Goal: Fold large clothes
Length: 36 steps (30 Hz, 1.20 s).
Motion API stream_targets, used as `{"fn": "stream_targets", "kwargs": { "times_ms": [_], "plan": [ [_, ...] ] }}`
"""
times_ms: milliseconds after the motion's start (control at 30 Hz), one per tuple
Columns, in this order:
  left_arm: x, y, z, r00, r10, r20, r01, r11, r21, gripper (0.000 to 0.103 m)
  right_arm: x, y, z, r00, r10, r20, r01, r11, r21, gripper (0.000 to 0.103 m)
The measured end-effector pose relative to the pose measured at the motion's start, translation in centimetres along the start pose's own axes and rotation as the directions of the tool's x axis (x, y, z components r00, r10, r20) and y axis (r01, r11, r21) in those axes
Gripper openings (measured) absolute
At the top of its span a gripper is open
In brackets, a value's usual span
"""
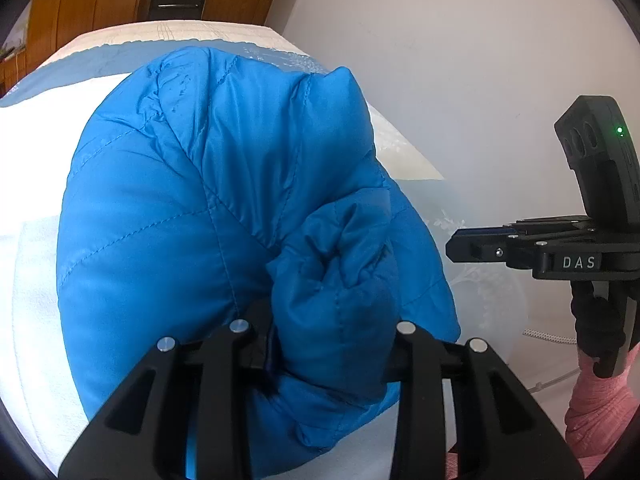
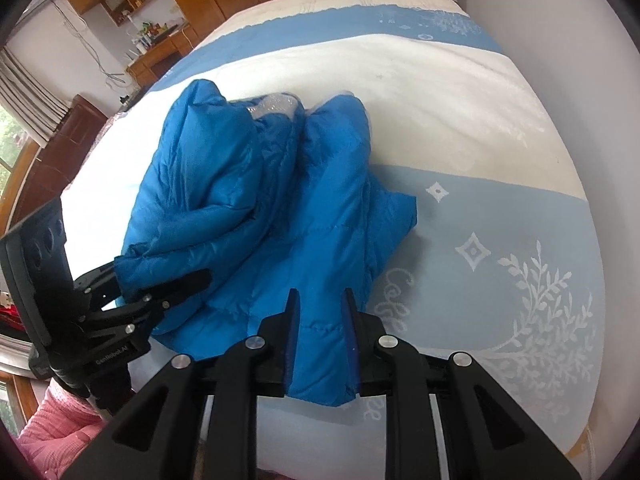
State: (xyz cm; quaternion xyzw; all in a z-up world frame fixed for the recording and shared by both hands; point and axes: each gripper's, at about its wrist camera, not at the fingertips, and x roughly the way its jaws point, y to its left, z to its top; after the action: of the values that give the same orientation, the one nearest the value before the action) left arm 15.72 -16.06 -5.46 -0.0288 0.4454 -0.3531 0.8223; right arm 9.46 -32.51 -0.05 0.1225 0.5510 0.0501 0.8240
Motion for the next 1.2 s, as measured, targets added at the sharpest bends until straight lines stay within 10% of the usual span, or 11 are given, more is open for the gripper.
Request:
{"fn": "stream_targets", "kwargs": {
  "times_ms": [400,600,733,833,1200],
  "plan": [
    [-1.8,-0.9,0.7,0.999,-0.027,-0.032,0.026,1.000,-0.014,0.044,-0.4,0.7,1.4,0.999,0.035,0.018,-0.035,0.999,-0.001,0.037],
    [-7.2,-1.4,1.3,0.971,-0.235,-0.046,0.232,0.970,-0.066,0.068,-1.1,-0.2,2.6,0.984,0.174,0.032,-0.176,0.982,0.071,0.052],
    [-9.0,0.6,2.6,0.999,-0.012,-0.032,0.009,0.996,-0.090,0.068,-0.4,0.8,3.6,0.992,0.129,-0.002,-0.129,0.990,0.056,0.055],
    [-8.7,2.9,3.6,0.984,0.174,-0.031,-0.177,0.977,-0.117,0.065,0.1,2.1,4.1,0.991,0.128,-0.024,-0.127,0.991,0.038,0.056],
    [-5.1,4.9,4.5,0.960,0.270,-0.075,-0.278,0.951,-0.136,0.061,2.2,4.2,6.0,0.976,0.199,-0.082,-0.192,0.977,0.091,0.072]
  ]
}}
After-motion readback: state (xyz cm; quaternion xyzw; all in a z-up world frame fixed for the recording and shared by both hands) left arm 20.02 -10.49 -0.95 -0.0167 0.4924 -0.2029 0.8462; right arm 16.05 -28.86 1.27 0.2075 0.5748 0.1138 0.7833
